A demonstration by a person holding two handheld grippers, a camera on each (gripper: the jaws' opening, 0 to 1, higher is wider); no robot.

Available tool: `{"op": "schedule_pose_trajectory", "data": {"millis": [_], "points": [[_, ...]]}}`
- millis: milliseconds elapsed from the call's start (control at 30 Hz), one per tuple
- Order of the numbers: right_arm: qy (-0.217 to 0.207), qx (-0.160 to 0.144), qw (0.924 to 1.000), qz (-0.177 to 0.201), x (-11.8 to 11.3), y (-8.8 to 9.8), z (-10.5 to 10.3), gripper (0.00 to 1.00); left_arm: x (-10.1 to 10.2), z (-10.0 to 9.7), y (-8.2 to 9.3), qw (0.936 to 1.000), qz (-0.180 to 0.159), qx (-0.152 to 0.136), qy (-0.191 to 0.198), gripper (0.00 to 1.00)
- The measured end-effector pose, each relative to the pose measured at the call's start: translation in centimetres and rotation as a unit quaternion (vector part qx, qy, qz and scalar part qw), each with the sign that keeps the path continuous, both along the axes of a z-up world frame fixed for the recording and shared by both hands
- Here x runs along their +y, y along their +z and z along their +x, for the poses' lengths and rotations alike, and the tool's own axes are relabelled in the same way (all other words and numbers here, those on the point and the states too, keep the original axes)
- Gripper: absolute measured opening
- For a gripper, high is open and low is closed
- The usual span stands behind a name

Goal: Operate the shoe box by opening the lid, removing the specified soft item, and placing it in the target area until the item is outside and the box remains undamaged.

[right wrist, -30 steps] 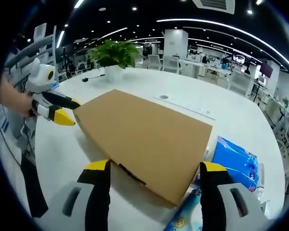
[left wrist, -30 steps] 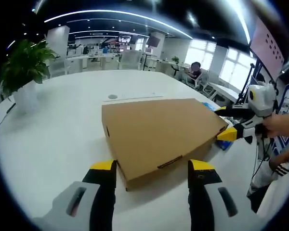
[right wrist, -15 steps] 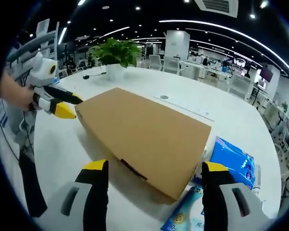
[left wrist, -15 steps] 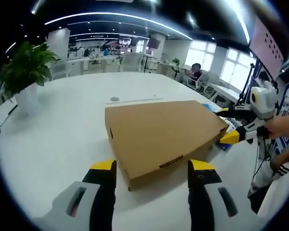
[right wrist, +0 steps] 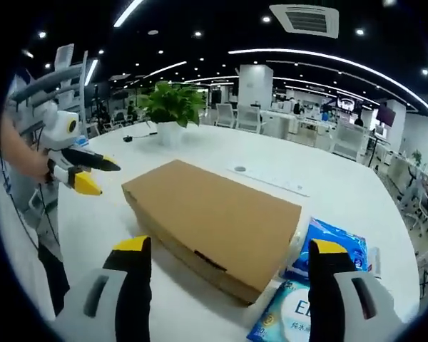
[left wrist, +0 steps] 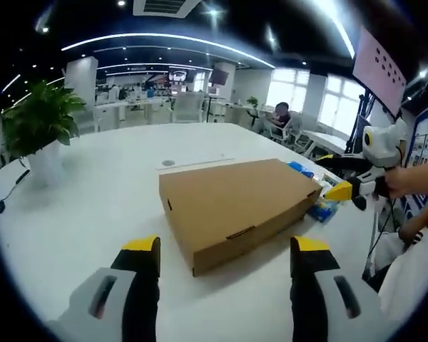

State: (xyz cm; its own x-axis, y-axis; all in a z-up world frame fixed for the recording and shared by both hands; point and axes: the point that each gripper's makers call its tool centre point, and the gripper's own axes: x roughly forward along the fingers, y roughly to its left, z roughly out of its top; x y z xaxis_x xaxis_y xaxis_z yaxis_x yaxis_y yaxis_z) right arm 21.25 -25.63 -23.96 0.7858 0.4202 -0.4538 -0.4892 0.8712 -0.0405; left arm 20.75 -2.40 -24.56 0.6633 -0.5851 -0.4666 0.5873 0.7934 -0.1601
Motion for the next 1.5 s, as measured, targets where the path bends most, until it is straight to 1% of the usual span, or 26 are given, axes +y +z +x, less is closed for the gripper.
{"op": "schedule_pose_trajectory", "data": {"millis": [167,300,367,400,467,500,567,633,667,733,800,833,900,967,1033,1067,1100,1133,1167,1200,1233,1267,1300,1333,1367,1500], "points": [[-0.01,-0.018,0.9995,0.025,0.2,1.1,-0.7,0.95,0.8,-0.7,0.5,1.0,-0.004,-0.004,0.005,0.75],[-0.028,-0.041,0.9982,0.034,-0.2,1.9,-1.2,0.98,1.6,-1.2,1.2,0.9997,-0.007,-0.016,0.015,0.77],[-0.032,-0.038,0.9974,0.051,0.0,2.0,-1.6,0.99,1.9,-1.2,1.4,0.9996,-0.003,-0.022,0.015,0.81],[-0.035,-0.038,0.9963,0.069,0.2,2.1,-1.8,1.0,2.0,-1.2,1.6,0.9995,-0.007,-0.027,0.014,0.83],[-0.033,-0.033,0.9907,0.128,1.1,2.9,-2.5,1.0,2.4,-1.2,1.9,0.9994,-0.017,-0.024,0.021,0.86],[-0.034,-0.046,0.9883,0.141,1.1,3.5,-2.8,1.0,2.6,-1.4,1.9,0.9993,-0.023,-0.006,0.028,0.9],[-0.032,-0.074,0.9839,0.159,1.1,4.9,-3.3,1.0,2.9,-1.5,2.4,0.9988,-0.031,-0.012,0.035,0.93],[-0.038,-0.097,0.9825,0.154,0.8,6.0,-3.8,1.0,3.2,-2.1,2.7,0.9988,-0.032,-0.009,0.036,0.98],[-0.042,-0.12,0.979,0.159,0.7,7.0,-3.8,1.0,3.4,-2.3,2.7,0.9985,-0.033,-0.004,0.043,0.99],[-0.039,-0.159,0.975,0.15,0.5,8.5,-4.3,1.0,3.9,-3.1,3.0,0.9977,-0.043,0.0,0.053,0.99],[-0.04,-0.172,0.9717,0.157,0.6,9.3,-4.6,1.0,4.0,-3.7,3.3,0.9978,-0.044,-0.007,0.05,0.99],[-0.032,-0.192,0.9711,0.139,0.8,9.9,-5.1,1.0,4.5,-4.1,3.3,0.9974,-0.038,-0.008,0.06,0.99],[-0.029,-0.211,0.9689,0.126,0.9,10.2,-5.5,1.0,4.9,-4.4,3.5,0.9961,-0.046,-0.014,0.074,0.99],[-0.025,-0.211,0.9693,0.123,1.2,9.7,-6.0,1.0,5.0,-5.1,3.5,0.9948,-0.061,-0.018,0.08,0.99],[-0.014,-0.193,0.9724,0.131,1.9,8.8,-6.5,1.0,5.2,-5.6,2.7,0.9943,-0.051,-0.023,0.09,0.99],[-0.003,-0.166,0.9778,0.128,2.7,7.8,-6.9,1.0,5.4,-5.8,2.4,0.9937,-0.051,-0.02,0.098,0.99],[0.001,-0.15,0.9806,0.126,3.0,7.0,-7.1,1.0,5.6,-6.2,1.8,0.9923,-0.054,-0.01,0.111,0.99],[0.009,-0.14,0.9833,0.117,3.5,6.3,-7.4,1.0,5.8,-6.3,1.6,0.9917,-0.05,-0.01,0.118,0.99],[0.01,-0.145,0.9829,0.114,3.7,6.4,-7.4,1.0,6.4,-6.4,1.4,0.9907,-0.033,-0.013,0.132,0.99],[0.015,-0.146,0.9838,0.104,4.1,6.0,-7.7,1.0,6.9,-6.1,1.5,0.9882,-0.029,-0.029,0.148,0.99],[0.02,-0.151,0.9835,0.098,4.4,6.0,-7.8,1.0,6.9,-5.7,2.3,0.9852,-0.048,-0.055,0.155,0.99],[0.025,-0.153,0.9833,0.095,4.8,5.7,-8.0,1.0,6.9,-5.6,2.6,0.9847,-0.051,-0.063,0.154,0.99],[0.028,-0.149,0.9845,0.088,5.0,5.5,-8.1,1.0,6.3,-5.4,3.4,0.9844,-0.071,-0.086,0.136,0.99],[0.031,-0.15,0.9849,0.081,5.2,5.4,-8.1,1.0,5.7,-5.3,3.8,0.9841,-0.094,-0.09,0.12,0.99],[0.036,-0.16,0.9837,0.074,5.4,5.4,-8.2,1.0,5.4,-5.3,3.8,0.9854,-0.102,-0.079,0.111,0.99],[0.027,-0.183,0.9789,0.087,5.2,6.2,-7.9,1.0,5.6,-4.6,3.0,0.9895,-0.078,-0.068,0.101,0.99]]}}
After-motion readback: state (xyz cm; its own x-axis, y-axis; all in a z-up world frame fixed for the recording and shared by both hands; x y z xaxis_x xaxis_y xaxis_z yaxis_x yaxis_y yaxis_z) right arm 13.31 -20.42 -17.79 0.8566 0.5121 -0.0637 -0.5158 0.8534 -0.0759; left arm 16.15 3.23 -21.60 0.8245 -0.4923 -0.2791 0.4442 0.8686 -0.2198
